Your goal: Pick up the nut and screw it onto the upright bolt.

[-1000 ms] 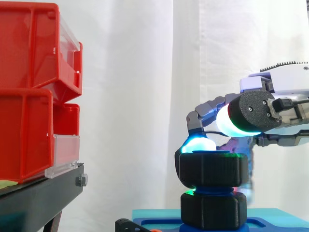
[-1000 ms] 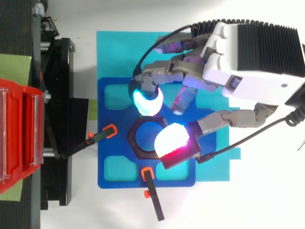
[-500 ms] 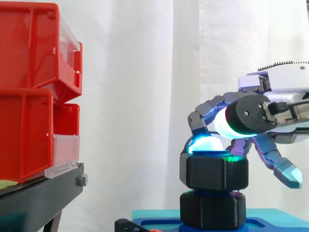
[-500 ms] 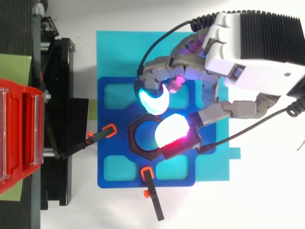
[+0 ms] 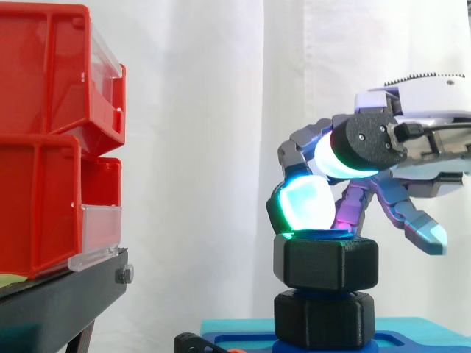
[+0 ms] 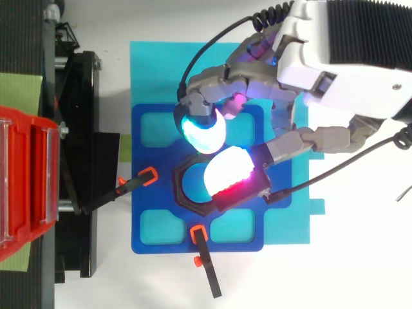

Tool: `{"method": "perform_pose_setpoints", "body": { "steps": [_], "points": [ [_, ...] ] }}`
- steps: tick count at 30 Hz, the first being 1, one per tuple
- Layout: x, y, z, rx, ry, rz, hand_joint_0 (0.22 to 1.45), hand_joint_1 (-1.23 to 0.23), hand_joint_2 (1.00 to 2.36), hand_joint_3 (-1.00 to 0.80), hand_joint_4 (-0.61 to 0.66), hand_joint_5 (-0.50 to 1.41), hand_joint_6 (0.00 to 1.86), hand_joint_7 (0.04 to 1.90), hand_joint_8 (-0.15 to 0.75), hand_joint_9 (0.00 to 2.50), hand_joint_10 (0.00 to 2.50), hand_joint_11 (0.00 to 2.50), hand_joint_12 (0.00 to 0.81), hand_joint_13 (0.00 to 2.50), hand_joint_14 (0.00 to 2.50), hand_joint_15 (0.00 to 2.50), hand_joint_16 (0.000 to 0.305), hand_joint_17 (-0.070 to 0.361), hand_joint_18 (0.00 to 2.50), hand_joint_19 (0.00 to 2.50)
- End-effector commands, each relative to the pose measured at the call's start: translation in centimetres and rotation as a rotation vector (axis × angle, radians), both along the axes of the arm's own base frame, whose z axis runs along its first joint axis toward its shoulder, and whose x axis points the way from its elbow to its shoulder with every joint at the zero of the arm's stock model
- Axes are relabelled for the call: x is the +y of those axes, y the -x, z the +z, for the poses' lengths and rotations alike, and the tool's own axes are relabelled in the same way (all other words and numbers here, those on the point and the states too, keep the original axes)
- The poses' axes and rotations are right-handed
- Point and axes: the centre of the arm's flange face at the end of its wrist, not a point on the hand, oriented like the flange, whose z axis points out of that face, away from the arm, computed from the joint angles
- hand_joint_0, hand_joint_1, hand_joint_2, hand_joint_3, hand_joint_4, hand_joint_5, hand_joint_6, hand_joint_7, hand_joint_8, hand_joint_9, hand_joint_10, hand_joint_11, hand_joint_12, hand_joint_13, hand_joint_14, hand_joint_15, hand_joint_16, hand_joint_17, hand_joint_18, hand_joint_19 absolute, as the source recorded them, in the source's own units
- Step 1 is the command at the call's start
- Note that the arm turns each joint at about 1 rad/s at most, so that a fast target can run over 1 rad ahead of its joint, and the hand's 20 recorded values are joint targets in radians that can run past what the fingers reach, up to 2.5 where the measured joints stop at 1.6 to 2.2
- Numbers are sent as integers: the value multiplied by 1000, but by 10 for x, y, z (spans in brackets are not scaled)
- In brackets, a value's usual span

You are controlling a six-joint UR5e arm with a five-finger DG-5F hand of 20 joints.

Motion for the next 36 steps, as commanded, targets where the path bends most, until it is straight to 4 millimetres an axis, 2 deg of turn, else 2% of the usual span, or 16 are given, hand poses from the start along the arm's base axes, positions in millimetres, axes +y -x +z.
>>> {"method": "perform_pose_setpoints", "body": {
  "steps": [1, 2, 3, 4, 5, 8, 10, 14, 18, 23, 28, 29, 30, 31, 33, 36],
  "points": [
    [-1, -1, 7, 13, 5, 12, 539, -472, 1000, -500, -82, 64, 658, 1191, 171, 1928, 13, 380, 132, 1244, 4, 103, 15, 33, 912, 284],
    [-3, -1, 8, 18, 11, 14, 538, -466, 1000, -500, -67, 66, 632, 1245, 185, 1926, 13, 380, 138, 1231, 4, 97, 16, 36, 896, 275],
    [-5, -1, 8, 19, 14, 16, 534, -454, 1000, -500, -27, 72, 555, 1395, 215, 1906, 13, 393, 147, 1200, 4, 93, 17, 39, 838, 271],
    [-5, -1, 8, 19, 16, 16, 531, -449, 1000, -500, 12, 69, 515, 1465, 235, 1881, 17, 405, 152, 1187, 3, 100, 18, 41, 836, 266],
    [-6, -1, 8, 19, 16, 16, 529, -444, 1000, -500, 46, 56, 501, 1443, 249, 1845, 14, 404, 160, 1166, 3, 98, 19, 43, 820, 265],
    [-10, -2, 12, 7, 19, 18, 522, -420, 1000, -500, 109, -43, 504, 1031, 246, 1588, 11, 347, 181, 1027, 4, 86, 27, 60, 790, 277],
    [-10, -3, 12, 7, 19, 18, 516, -418, 1000, -500, 128, -82, 504, 935, 235, 1443, 9, 278, 192, 949, 2, 56, 29, 64, 753, 270],
    [-6, -4, 12, 2, 22, 21, 506, -421, 1000, -500, 87, -145, 502, 788, 196, 1181, 4, 140, 221, 779, 0, 15, 31, 70, 618, 238],
    [0, -6, 14, -12, 23, 26, 499, -418, 1000, -500, 67, -168, 502, 709, 202, 991, 1, 0, 239, 655, 0, 0, 33, 74, 485, 191],
    [11, -7, 14, -15, 23, 40, 490, -393, 1000, -500, 32, -222, 500, 565, 193, 736, 0, 0, 242, 514, 0, 0, 33, 75, 310, 45],
    [18, -7, 13, -11, 20, 48, 485, -357, 1000, -500, -13, -250, 500, 524, 179, 542, 0, 0, 255, 399, 0, 0, 33, 74, 147, 0],
    [19, -8, 10, -6, 20, 48, 484, -351, 1000, -500, -19, -254, 500, 520, 178, 473, 0, 0, 259, 352, 0, 0, 33, 74, 91, 0],
    [21, -11, -3, 13, 20, 53, 482, -345, 1000, -500, -25, -256, 500, 522, 174, 444, 0, 0, 262, 336, 0, 0, 33, 74, 51, 0],
    [21, -11, -3, 13, 20, 53, 481, -338, 1000, -500, -27, -258, 500, 520, 174, 434, 0, 0, 264, 324, 0, 0, 33, 74, 36, 0],
    [23, -15, -24, 40, 16, 58, 480, -334, 1000, -500, -27, -259, 500, 519, 174, 407, 0, 0, 269, 306, 0, 0, 33, 75, 14, 0],
    [25, -16, -23, 26, 9, 60, 478, -327, 1000, -500, -21, -259, 500, 523, 176, 399, 0, 0, 272, 295, 0, 0, 34, 76, 0, 0]
  ]
}}
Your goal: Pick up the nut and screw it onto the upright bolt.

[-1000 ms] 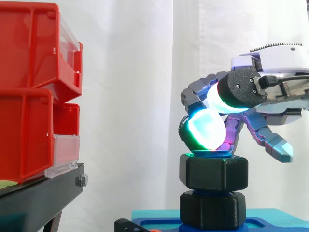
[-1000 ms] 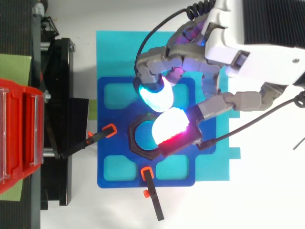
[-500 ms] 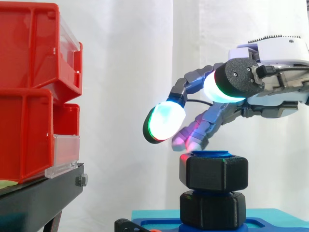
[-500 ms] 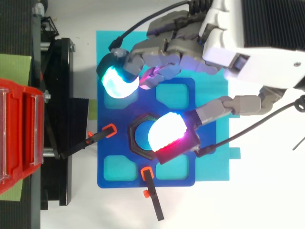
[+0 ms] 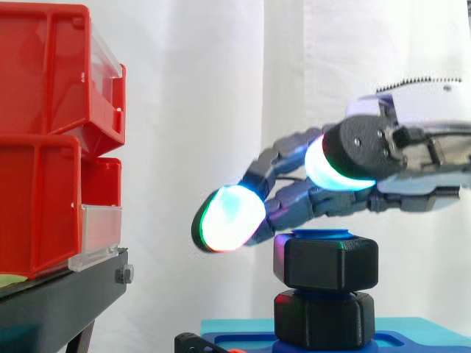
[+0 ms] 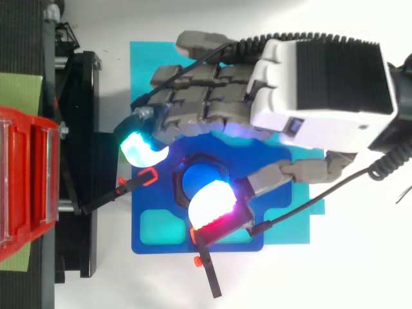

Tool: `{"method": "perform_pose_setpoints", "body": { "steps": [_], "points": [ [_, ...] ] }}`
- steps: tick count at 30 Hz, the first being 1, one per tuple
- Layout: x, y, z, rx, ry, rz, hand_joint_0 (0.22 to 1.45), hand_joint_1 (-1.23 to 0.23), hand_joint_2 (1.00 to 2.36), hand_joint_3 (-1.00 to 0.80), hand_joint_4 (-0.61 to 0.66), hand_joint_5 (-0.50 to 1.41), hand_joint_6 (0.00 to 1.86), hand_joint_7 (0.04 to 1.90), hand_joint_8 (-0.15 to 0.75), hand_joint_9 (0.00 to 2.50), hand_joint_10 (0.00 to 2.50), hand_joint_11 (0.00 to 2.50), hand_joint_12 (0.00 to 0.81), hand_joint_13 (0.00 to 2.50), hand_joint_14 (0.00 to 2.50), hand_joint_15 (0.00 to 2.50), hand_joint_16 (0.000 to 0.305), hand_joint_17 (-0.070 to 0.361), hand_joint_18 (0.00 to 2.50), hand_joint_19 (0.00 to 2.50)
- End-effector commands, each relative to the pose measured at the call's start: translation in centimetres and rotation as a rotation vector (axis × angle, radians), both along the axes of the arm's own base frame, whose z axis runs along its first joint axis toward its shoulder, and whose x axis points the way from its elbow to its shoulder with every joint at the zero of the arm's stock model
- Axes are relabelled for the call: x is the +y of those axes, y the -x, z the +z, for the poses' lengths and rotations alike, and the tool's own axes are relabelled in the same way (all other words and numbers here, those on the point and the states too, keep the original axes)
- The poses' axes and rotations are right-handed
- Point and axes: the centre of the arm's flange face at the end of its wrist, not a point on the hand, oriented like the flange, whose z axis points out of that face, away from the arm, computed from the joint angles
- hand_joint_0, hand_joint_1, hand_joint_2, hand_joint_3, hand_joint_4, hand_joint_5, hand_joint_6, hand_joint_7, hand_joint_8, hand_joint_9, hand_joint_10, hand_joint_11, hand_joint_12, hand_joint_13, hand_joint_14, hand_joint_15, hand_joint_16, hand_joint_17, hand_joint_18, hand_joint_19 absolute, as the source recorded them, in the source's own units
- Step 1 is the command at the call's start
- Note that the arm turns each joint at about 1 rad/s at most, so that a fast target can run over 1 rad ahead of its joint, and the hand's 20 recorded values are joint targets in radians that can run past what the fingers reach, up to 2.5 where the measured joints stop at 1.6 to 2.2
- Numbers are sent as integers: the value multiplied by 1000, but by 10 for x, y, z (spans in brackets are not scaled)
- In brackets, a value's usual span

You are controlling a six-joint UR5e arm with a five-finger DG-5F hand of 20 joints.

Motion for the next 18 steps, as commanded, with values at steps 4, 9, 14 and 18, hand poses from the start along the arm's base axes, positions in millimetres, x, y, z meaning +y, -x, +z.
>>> {"method": "perform_pose_setpoints", "body": {
  "steps": [4, 9, 14, 18],
  "points": [
    [4, -3, -8, 2, -5, 4, 478, -325, 1000, -500, 0, -253, 500, 522, 181, 399, 0, 0, 275, 287, 0, 0, 34, 76, 0, 0],
    [9, 1, -11, 39, 1, 12, 478, -324, 1000, -500, 25, -243, 500, 534, 191, 415, 0, 0, 280, 294, 0, 0, 34, 76, 0, 0],
    [15, 4, -14, 69, 1, 21, 482, -322, 1000, -500, 58, -229, 501, 582, 197, 423, 0, 0, 284, 310, 0, 0, 34, 76, 2, 0],
    [15, 4, -15, 72, 1, 22, 485, -320, 1000, -500, 74, -222, 501, 607, 206, 439, 0, 0, 286, 321, 0, 0, 34, 76, 15, 0]
  ]
}}
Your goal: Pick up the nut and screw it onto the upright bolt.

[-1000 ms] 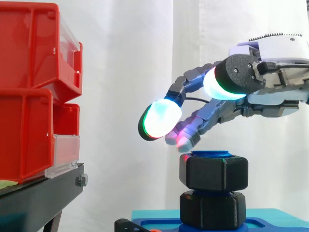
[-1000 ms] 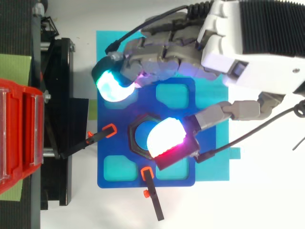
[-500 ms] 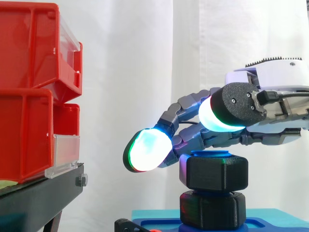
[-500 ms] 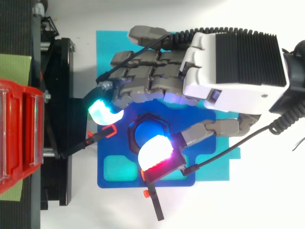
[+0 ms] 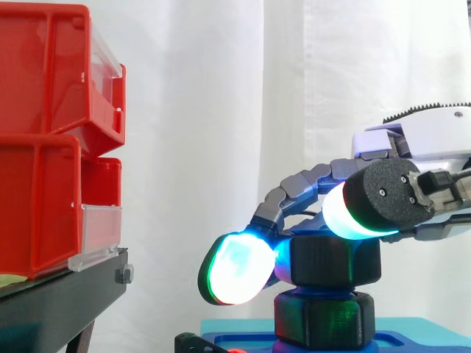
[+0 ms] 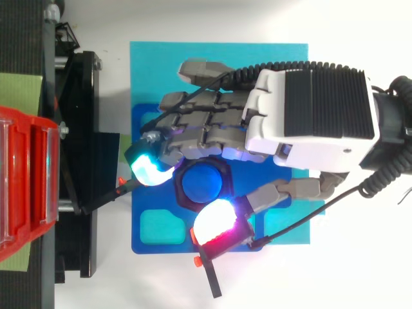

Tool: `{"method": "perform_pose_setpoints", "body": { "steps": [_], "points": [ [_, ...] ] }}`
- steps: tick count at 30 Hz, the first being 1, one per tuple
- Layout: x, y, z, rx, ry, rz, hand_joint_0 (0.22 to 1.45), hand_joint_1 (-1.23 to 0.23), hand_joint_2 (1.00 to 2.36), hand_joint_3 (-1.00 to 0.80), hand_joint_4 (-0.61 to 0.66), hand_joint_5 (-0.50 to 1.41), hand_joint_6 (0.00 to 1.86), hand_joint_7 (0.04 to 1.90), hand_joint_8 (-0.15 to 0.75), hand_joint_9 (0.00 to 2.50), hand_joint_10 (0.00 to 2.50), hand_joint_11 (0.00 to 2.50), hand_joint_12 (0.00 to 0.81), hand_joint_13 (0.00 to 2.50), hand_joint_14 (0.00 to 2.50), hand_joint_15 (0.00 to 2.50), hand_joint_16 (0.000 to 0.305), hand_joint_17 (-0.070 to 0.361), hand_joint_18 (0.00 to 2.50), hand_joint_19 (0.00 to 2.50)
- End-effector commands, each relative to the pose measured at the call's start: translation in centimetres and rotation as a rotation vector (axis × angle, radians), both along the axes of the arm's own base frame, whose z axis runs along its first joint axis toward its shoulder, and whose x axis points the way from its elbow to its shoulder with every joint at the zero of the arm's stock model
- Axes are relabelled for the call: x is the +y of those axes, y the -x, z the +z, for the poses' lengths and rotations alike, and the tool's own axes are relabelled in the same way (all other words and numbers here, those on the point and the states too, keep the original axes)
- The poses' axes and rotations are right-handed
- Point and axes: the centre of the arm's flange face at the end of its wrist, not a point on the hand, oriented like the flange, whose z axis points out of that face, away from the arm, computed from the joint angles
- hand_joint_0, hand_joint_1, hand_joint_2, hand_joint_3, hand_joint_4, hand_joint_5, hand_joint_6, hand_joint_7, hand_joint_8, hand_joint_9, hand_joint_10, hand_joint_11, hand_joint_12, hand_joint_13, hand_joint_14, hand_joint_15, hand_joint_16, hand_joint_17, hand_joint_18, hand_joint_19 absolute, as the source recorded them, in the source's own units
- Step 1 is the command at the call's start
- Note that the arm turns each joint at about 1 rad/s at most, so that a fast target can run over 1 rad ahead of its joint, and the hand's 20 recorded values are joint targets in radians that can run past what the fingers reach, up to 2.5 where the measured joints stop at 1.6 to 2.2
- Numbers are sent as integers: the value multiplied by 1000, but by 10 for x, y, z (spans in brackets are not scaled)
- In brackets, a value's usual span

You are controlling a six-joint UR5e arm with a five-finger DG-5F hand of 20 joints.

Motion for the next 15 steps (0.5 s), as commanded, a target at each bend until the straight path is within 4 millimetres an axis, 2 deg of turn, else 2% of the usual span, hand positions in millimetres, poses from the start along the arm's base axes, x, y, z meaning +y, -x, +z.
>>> {"method": "perform_pose_setpoints", "body": {
  "steps": [1, 15],
  "points": [
    [1, 0, -2, 5, 0, 1, 484, -320, 1000, -500, 77, -221, 501, 614, 206, 442, 0, 0, 286, 322, 0, 0, 34, 76, 18, 0],
    [-7, 0, 1, -2, -1, -5, 495, -323, 1000, -500, 140, -177, 502, 791, 236, 558, 0, 0, 296, 396, 0, 0, 34, 76, 87, 0]
  ]
}}
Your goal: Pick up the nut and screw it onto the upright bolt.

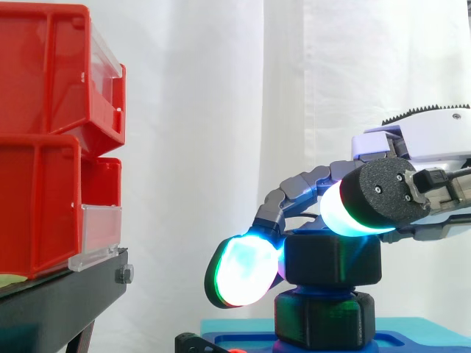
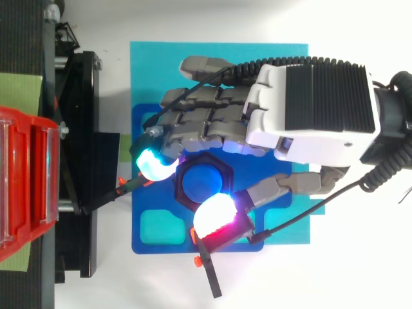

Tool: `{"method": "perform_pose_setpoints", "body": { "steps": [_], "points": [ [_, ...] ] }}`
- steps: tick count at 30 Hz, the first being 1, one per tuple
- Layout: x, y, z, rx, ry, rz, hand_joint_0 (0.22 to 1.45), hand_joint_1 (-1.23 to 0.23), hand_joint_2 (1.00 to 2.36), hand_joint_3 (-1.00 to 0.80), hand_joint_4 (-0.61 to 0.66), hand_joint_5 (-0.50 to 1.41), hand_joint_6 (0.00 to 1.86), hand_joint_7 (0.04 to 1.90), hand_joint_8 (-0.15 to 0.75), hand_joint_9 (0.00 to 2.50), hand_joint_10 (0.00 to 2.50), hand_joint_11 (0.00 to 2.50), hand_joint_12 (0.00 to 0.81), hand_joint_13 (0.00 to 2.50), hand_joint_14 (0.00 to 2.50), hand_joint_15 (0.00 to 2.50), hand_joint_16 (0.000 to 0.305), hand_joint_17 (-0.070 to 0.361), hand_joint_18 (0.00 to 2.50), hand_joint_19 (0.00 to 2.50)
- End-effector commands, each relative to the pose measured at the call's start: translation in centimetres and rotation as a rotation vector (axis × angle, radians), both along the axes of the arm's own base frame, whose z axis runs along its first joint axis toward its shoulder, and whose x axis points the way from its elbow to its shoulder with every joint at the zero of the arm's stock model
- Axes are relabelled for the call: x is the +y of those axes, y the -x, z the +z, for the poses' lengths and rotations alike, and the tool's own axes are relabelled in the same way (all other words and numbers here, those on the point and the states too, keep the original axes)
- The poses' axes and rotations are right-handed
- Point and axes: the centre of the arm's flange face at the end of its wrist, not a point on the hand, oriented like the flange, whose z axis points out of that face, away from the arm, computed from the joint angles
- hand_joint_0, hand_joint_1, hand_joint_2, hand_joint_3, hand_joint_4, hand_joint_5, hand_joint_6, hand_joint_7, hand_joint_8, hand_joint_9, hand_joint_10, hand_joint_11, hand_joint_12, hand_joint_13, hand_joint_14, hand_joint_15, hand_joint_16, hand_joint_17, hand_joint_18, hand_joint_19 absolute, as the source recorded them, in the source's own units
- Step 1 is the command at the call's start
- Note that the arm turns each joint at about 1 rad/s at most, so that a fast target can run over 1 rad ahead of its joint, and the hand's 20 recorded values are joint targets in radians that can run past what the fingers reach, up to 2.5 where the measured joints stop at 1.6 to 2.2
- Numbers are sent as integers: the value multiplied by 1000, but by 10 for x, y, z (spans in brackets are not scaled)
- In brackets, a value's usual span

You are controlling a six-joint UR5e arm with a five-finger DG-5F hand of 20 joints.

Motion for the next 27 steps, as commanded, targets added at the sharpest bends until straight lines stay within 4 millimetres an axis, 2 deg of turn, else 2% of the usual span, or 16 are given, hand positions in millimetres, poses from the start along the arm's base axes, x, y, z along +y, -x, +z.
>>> {"method": "perform_pose_setpoints", "body": {
  "steps": [1, 8, 17, 23, 27],
  "points": [
    [-2, 0, 1, -2, -1, 1, 496, -323, 1000, -500, 152, -171, 502, 827, 238, 562, 0, 0, 296, 396, 0, 0, 34, 76, 90, 0],
    [-10, 0, 1, -3, -2, 8, 501, -329, 1000, -500, 173, -131, 502, 1106, 257, 636, 0, 0, 292, 432, 0, 0, 33, 73, 114, 0],
    [-22, 1, 1, -6, -1, 19, 505, -336, 1000, -500, 161, -93, 502, 1284, 267, 703, 0, 1, 288, 479, 0, 0, 31, 70, 148, 0],
    [-30, 2, 1, -8, 0, 22, 511, -347, 1000, -500, 161, -84, 556, 1231, 276, 772, 1, 47, 281, 519, 0, 0, 30, 67, 194, 0],
    [-31, 2, 1, -6, 0, 26, 519, -366, 1000, -500, 171, -55, 569, 1259, 285, 890, 0, 88, 270, 585, 0, 0, 28, 62, 267, 0]
  ]
}}
